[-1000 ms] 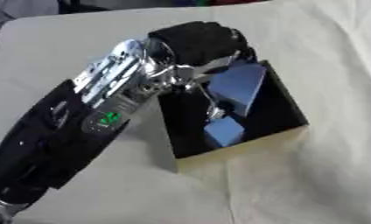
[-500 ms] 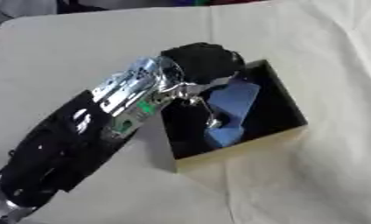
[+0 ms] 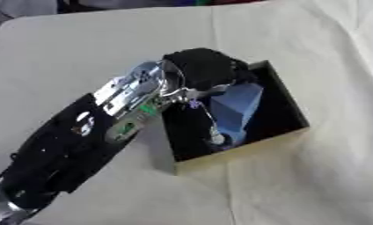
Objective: Pick up objects on the table and place them in the box.
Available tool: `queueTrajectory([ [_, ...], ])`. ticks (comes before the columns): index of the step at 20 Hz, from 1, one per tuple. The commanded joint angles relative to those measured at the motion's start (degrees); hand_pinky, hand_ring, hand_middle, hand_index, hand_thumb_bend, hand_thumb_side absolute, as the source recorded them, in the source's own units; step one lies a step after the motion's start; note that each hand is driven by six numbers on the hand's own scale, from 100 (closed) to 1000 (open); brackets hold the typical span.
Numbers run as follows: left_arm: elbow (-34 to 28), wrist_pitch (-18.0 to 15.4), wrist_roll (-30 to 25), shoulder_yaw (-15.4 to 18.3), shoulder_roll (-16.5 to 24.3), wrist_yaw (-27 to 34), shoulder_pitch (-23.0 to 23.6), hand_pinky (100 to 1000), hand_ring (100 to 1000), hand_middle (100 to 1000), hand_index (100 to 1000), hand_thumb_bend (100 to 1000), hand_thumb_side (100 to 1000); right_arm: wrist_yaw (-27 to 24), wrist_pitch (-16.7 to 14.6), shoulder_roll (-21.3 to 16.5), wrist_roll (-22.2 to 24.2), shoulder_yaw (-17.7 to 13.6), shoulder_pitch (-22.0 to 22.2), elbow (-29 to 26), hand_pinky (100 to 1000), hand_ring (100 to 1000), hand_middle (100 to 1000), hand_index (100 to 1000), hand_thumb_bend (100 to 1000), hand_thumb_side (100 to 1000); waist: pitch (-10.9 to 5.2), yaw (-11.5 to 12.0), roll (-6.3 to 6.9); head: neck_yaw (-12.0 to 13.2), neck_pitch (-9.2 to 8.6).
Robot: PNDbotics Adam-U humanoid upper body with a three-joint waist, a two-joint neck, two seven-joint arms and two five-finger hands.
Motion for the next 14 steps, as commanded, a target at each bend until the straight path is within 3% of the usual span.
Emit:
queueTrajectory([
  [1, -3.3, 0.3, 0.1, 2.6, 0.5, -0.3, -0.3, 850, 878, 886, 991, 569, 607, 0.3, -0.2, -0.9, -0.3, -0.6, -0.6, -0.8, 862, 746, 685, 941, 100, 1000, -1.08, 0.2, -0.45, 0.2, -0.09],
  [7, -11.7, 4.1, 4.3, 8.0, 0.7, 2.3, 1.0, 825, 828, 863, 980, 495, 674, 0.3, -0.4, -0.9, -0.5, -0.8, -0.6, -0.8, 862, 747, 685, 941, 100, 1000, -1.05, 0.6, -0.80, 0.1, -0.48],
  [10, -15.5, 6.8, 8.3, 11.2, 0.8, 4.2, 1.9, 794, 769, 817, 953, 336, 649, 0.4, -0.5, -0.9, -0.6, -0.9, -0.6, -0.8, 861, 747, 686, 942, 100, 1000, -1.08, 0.8, -1.06, -0.7, -0.87],
  [11, -16.4, 7.8, 10.0, 12.2, 0.9, 5.4, 2.2, 791, 765, 813, 951, 324, 645, 0.4, -0.6, -1.0, -0.7, -1.0, -0.6, -0.8, 861, 747, 686, 942, 100, 1000, -1.09, 0.9, -1.12, -1.0, -0.98],
  [12, -16.8, 8.8, 12.3, 13.4, 0.9, 6.7, 2.5, 768, 730, 784, 931, 217, 613, 0.5, -0.7, -1.0, -0.7, -1.0, -0.6, -0.8, 861, 748, 686, 942, 100, 1000, -1.11, 0.9, -1.18, -1.3, -1.08],
  [14, -17.2, 10.9, 18.2, 16.0, 1.2, 9.9, 3.4, 748, 688, 754, 917, 128, 594, 0.5, -0.8, -1.0, -0.9, -1.1, -0.6, -0.8, 861, 748, 687, 942, 100, 1000, -1.15, 1.1, -1.29, -2.0, -1.27],
])
